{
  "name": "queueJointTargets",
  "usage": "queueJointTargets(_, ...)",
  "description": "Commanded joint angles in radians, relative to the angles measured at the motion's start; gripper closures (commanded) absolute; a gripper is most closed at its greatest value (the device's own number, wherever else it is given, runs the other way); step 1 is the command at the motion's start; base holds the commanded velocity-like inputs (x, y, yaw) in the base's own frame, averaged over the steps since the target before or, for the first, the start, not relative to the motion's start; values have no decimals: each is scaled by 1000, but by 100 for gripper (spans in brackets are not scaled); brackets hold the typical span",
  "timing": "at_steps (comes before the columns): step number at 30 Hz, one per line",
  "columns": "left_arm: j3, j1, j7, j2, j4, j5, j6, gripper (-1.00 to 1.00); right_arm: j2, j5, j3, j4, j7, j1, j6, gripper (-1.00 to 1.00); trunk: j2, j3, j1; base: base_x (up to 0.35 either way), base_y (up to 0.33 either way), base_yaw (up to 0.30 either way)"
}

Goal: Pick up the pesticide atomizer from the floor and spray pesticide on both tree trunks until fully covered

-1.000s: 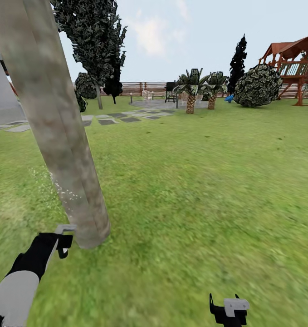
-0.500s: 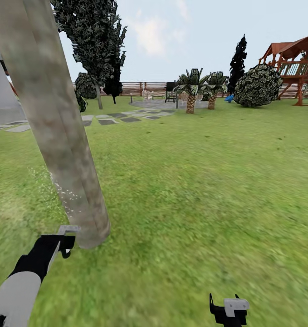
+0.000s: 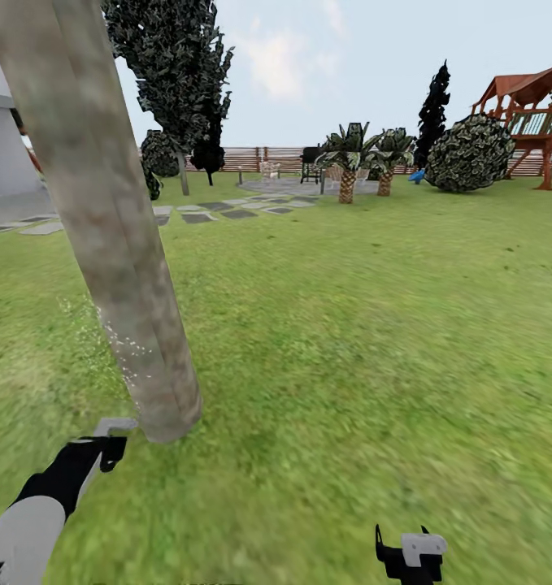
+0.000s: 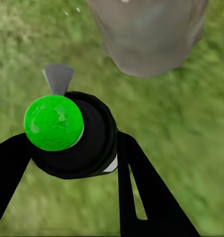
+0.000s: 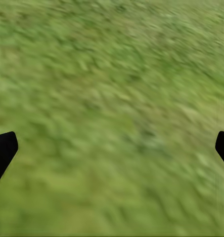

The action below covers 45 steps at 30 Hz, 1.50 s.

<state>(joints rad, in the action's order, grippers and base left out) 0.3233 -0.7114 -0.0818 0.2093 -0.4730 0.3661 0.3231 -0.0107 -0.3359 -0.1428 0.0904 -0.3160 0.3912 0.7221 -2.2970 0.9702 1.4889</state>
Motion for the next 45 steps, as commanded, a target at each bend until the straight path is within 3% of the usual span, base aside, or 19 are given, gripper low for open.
queueJointTargets(1, 13, 0, 23, -2, 50, -26, -20, 100, 0, 0, 0, 0, 0, 0, 0, -100, 0, 0, 0, 0, 0, 261)
queueJointTargets(4, 23, 0, 39, -2, 105, -75, -63, 100, 1, 0, 0, 0, 0, 0, 0, -100, 0, 0, 0, 0, 0, 182)
queueJointTargets(6, 24, 0, 48, -4, 111, -79, -98, 100, 1, 0, 0, -1, 0, 0, 0, -100, 0, 0, 0, 11, -30, 43)
queueJointTargets(10, 23, 14, 129, -4, 131, -81, -117, 100, 1, 0, 0, -1, 0, 0, 0, -100, 0, 0, 0, 99, -206, 6)
queueJointTargets(18, 20, 35, 173, -29, 67, -84, -120, 100, 2, 0, 0, -1, 0, 0, 0, -100, 0, 0, 0, 21, -270, 0)
queueJointTargets(32, 24, 41, 179, -34, 77, -87, -122, 100, 6, -2, 0, -1, 0, 0, 0, -100, 0, 0, 0, -65, -150, 171)
queueJointTargets(45, 23, 41, 178, -36, 79, -88, -121, 100, 5, -2, 0, -1, 1, 0, 0, -100, 0, 0, 0, 188, -178, 15)
